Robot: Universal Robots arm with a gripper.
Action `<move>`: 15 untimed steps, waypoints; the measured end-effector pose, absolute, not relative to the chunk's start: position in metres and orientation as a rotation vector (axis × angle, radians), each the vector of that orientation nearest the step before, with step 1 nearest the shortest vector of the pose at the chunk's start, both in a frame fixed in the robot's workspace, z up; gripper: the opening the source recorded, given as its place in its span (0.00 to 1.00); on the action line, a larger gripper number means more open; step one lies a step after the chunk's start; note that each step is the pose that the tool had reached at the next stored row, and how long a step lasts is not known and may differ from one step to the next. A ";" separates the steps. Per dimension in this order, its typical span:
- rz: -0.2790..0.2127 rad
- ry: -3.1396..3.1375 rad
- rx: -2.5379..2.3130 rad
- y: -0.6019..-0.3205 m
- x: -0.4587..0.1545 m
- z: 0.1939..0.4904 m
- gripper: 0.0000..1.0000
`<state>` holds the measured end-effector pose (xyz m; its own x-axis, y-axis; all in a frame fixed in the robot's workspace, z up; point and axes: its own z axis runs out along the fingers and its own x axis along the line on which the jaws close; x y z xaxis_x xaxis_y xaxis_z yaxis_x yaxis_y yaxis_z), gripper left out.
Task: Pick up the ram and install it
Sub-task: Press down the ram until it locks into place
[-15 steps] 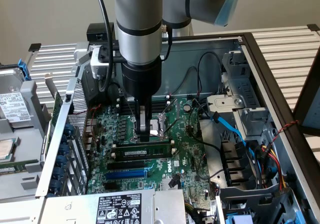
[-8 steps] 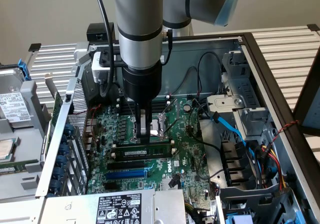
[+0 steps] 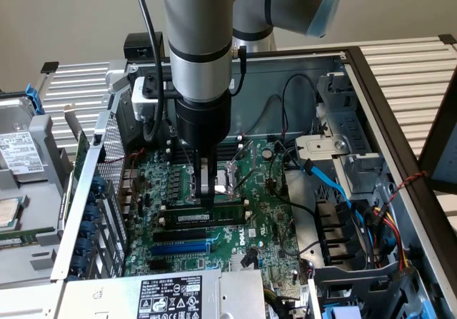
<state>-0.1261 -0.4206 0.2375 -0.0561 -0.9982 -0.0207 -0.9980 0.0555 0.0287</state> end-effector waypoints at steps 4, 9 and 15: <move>-0.055 -2.279 2.155 -0.421 -0.126 0.238 0.10; -0.056 -2.278 2.154 -0.421 -0.126 0.237 0.10; -0.056 -2.278 2.154 -0.422 -0.126 0.235 0.10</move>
